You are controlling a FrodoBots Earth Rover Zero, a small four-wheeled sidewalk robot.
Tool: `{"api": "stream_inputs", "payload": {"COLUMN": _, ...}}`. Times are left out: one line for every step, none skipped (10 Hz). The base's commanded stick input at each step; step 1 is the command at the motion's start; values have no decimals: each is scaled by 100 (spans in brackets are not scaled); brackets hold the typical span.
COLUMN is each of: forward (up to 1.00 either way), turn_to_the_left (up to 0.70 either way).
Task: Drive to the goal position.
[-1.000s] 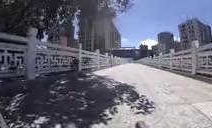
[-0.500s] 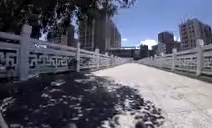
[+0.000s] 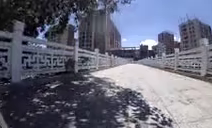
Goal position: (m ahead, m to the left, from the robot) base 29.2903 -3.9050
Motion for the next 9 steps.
{"api": "stream_inputs", "payload": {"forward": 45, "turn_to_the_left": 0}}
{"api": "stream_inputs", "payload": {"forward": 45, "turn_to_the_left": 0}}
{"api": "stream_inputs", "payload": {"forward": 45, "turn_to_the_left": 0}}
{"api": "stream_inputs", "payload": {"forward": 45, "turn_to_the_left": 0}}
{"api": "stream_inputs", "payload": {"forward": 45, "turn_to_the_left": 0}}
{"api": "stream_inputs", "payload": {"forward": 45, "turn_to_the_left": 0}}
{"api": "stream_inputs", "payload": {"forward": 45, "turn_to_the_left": 0}}
{"api": "stream_inputs", "payload": {"forward": 45, "turn_to_the_left": 0}}
{"api": "stream_inputs", "payload": {"forward": 45, "turn_to_the_left": 0}}
